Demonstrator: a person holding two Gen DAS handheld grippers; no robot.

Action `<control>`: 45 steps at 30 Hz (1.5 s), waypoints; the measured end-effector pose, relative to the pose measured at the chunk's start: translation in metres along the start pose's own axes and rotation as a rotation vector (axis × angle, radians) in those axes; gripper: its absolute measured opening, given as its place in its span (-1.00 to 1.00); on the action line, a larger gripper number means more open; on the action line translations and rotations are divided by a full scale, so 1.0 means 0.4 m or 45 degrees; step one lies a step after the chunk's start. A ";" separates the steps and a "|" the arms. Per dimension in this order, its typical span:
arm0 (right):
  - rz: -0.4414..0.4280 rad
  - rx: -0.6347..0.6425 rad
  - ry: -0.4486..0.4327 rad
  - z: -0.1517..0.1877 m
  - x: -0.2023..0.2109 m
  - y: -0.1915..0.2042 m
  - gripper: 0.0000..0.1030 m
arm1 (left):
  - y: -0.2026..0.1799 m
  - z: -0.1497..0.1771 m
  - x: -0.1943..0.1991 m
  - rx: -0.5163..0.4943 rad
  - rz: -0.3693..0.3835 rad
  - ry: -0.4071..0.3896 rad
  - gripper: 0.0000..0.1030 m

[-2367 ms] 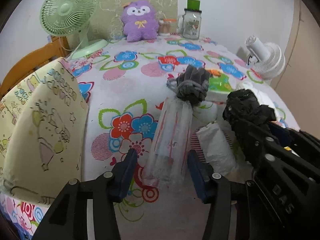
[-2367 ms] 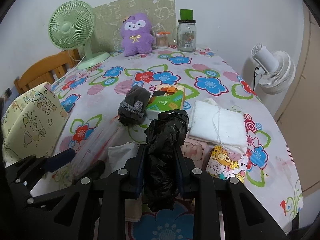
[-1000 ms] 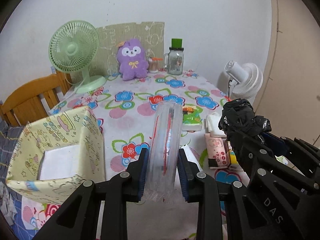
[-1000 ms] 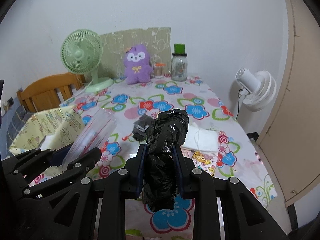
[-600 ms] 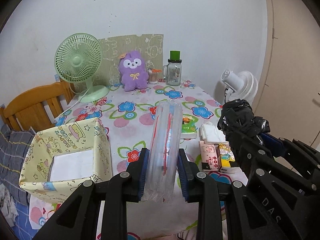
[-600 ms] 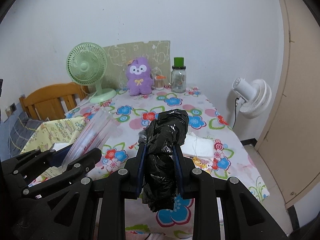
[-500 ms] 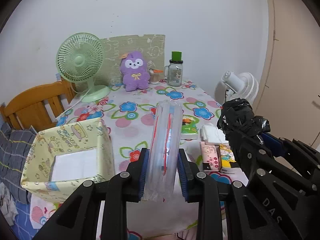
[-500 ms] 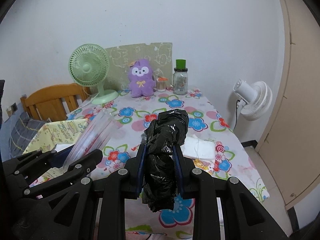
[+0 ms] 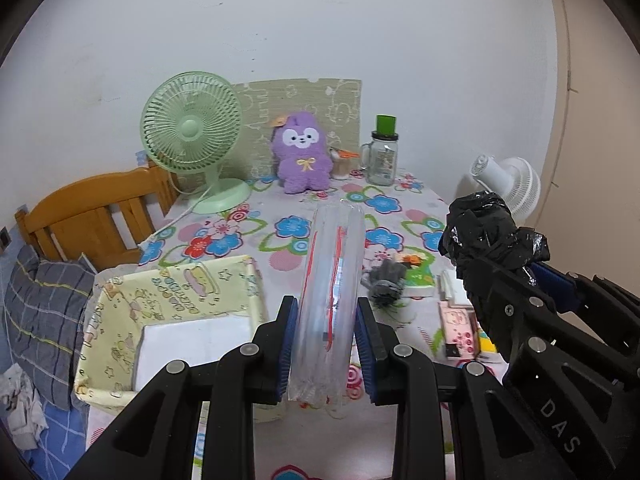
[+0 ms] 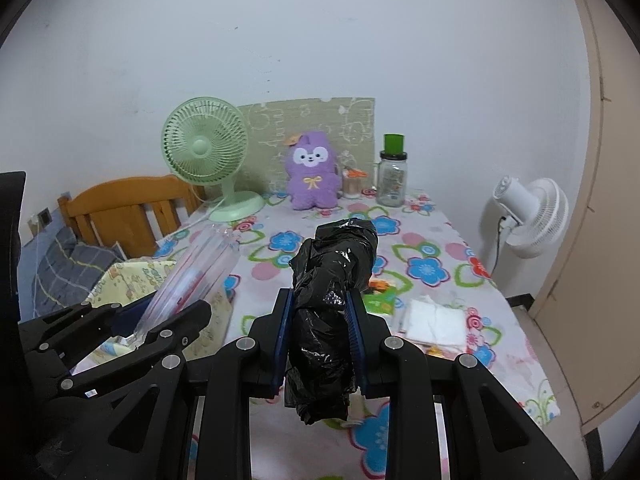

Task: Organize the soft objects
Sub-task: 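Carry the clear tube in the left tool while the right carries the black bundle to the fabric box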

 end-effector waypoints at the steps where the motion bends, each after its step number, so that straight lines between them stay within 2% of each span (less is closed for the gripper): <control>1: -0.006 0.003 0.004 0.000 -0.005 0.010 -0.43 | 0.008 0.002 -0.002 0.004 -0.004 0.003 -0.45; 21: -0.094 0.055 0.118 0.025 -0.152 0.177 -0.43 | 0.177 0.086 -0.111 0.081 -0.052 0.159 -0.45; 30: -0.184 0.089 0.200 0.055 -0.216 0.275 -0.43 | 0.259 0.134 -0.139 0.103 -0.110 0.250 -0.43; 38: -0.290 0.081 0.294 0.099 -0.252 0.338 -0.43 | 0.304 0.183 -0.175 0.093 -0.137 0.339 -0.33; 40: -0.314 0.093 0.325 0.117 -0.262 0.358 -0.43 | 0.307 0.196 -0.185 0.101 -0.132 0.358 -0.26; 41: -0.312 0.096 0.333 0.123 -0.266 0.362 -0.43 | 0.309 0.202 -0.189 0.103 -0.130 0.366 -0.16; 45: -0.339 0.087 0.405 0.152 -0.297 0.378 -0.40 | 0.324 0.214 -0.197 0.128 -0.134 0.389 0.38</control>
Point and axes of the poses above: each gripper's, at about its wrist camera, not at the fingertips, and x roughly against the way its jaws point, y to its left, z to its underside, the point moved 7 cm from there along -x, roughly the way its jaws point, and after that the axes turned 13 degrees about -x, right-handed, at the moved point
